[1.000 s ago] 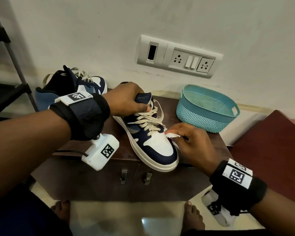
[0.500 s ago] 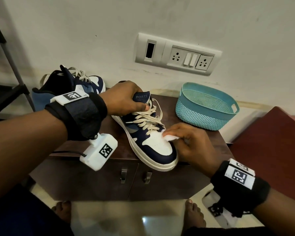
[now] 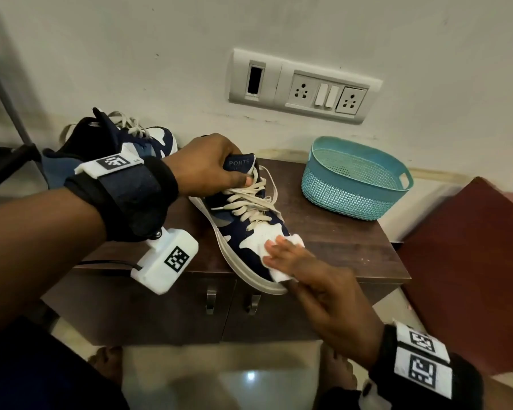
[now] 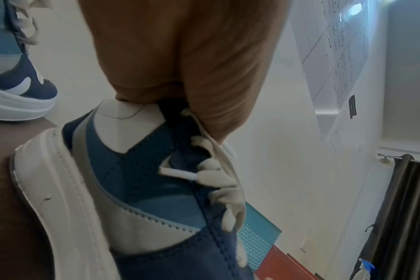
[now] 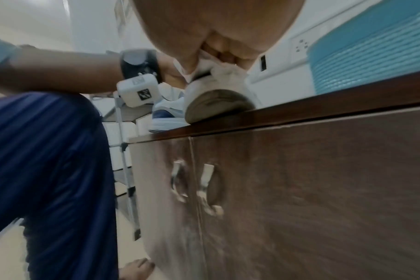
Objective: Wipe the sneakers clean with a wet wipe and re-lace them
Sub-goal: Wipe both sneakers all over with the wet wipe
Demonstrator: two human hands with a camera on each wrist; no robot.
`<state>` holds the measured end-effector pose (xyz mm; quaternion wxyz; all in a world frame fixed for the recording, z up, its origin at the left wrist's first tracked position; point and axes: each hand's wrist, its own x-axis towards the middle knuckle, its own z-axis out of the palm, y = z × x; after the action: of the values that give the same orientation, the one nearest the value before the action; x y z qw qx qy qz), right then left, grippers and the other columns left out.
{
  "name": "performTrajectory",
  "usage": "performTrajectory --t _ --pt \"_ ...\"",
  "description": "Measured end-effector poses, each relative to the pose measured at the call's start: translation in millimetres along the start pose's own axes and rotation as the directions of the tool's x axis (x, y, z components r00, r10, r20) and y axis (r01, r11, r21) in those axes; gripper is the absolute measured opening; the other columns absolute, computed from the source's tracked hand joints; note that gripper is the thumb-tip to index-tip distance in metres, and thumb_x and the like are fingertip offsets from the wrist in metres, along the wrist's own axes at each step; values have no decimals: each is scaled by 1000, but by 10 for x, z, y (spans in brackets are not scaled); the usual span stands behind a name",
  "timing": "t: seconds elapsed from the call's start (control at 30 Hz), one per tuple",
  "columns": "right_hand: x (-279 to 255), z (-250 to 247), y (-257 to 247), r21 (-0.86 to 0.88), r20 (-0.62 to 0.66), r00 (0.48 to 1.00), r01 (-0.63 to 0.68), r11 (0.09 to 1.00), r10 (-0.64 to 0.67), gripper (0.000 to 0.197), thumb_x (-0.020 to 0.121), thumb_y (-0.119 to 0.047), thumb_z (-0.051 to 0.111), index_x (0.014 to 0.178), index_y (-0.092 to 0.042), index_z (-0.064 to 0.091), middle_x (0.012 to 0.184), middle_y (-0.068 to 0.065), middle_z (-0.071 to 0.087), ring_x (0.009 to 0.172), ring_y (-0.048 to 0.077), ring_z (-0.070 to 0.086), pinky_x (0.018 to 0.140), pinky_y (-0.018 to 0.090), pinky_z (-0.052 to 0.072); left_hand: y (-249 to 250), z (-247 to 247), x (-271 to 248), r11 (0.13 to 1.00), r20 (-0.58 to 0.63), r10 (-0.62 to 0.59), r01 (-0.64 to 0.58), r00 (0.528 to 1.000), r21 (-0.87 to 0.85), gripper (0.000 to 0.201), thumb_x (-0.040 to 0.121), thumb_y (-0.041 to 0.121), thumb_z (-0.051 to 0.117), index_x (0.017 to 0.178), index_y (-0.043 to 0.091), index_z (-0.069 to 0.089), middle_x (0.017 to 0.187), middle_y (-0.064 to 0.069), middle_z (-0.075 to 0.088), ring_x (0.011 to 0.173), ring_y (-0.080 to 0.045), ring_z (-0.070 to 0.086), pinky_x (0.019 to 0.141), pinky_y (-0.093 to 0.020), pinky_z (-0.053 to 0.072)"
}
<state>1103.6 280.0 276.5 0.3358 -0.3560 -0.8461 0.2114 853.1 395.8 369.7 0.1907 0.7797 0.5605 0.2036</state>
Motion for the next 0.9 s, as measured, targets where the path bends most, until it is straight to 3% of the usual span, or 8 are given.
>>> performTrajectory --t 0.13,0.27,0.37,0.47,0.6,0.7,0.77,0.9 --pt "57 -98 150 164 -123 952 -259 952 280 27 101 -16 62 126 -19 72 135 -13 65 135 5 53 116 40 42 -2 9 4 999 -4 -4 4 1000 -34 34 88 38 75 70 15 58 63 -1 54 59 -15 50 54 -28 36" --pt "-98 -27 -77 69 35 999 10 998 -12 37 96 -1 59 129 -12 69 142 -4 62 141 14 48 120 33 35 -15 28 6 999 -28 -4 3 1000 -53 33 88 38 76 79 9 65 67 -5 59 60 -16 52 57 -29 39" --pt "54 -273 -167 388 -62 983 -137 911 174 24 100 -9 57 115 -5 75 117 6 76 113 23 70 100 36 55 -31 30 2 997 -18 14 -15 1000 -80 32 88 37 75 75 11 64 64 -3 56 57 -15 49 56 -29 37" --pt "307 -583 -54 574 -310 807 -263 775 503 21 102 -18 57 103 -9 76 95 9 79 82 22 75 72 32 62 -65 17 1 994 -4 22 -22 1000 -103 33 88 38 76 74 11 63 63 -4 56 56 -14 48 55 -29 37" --pt "416 -686 240 645 -357 639 -358 675 681 22 103 -25 58 98 -12 75 97 14 78 93 32 75 82 49 63 -62 -26 38 991 37 67 -62 997 -120 32 87 39 76 81 8 69 71 -16 63 60 -17 52 60 -31 40" --pt "401 -537 225 677 -282 702 -337 654 654 22 104 -21 56 99 -10 74 91 9 79 83 22 76 69 35 63 -49 -57 53 993 26 92 -90 995 -81 25 87 40 77 91 15 74 77 -5 69 69 -19 61 66 -33 45" --pt "389 -396 129 557 -314 790 -296 776 527 20 103 -14 57 104 -5 75 89 4 78 78 10 72 65 25 58 -45 -70 56 994 -7 99 -99 995 -55 26 86 38 78 101 17 76 86 3 72 79 -17 66 74 -35 50" --pt "283 -35 75 79 -215 975 -45 996 61 21 94 -8 67 114 -10 76 116 0 74 109 12 68 92 38 56 -54 -65 59 993 -95 110 -113 989 -20 34 84 35 80 114 19 75 97 6 74 91 -16 67 82 -32 51"
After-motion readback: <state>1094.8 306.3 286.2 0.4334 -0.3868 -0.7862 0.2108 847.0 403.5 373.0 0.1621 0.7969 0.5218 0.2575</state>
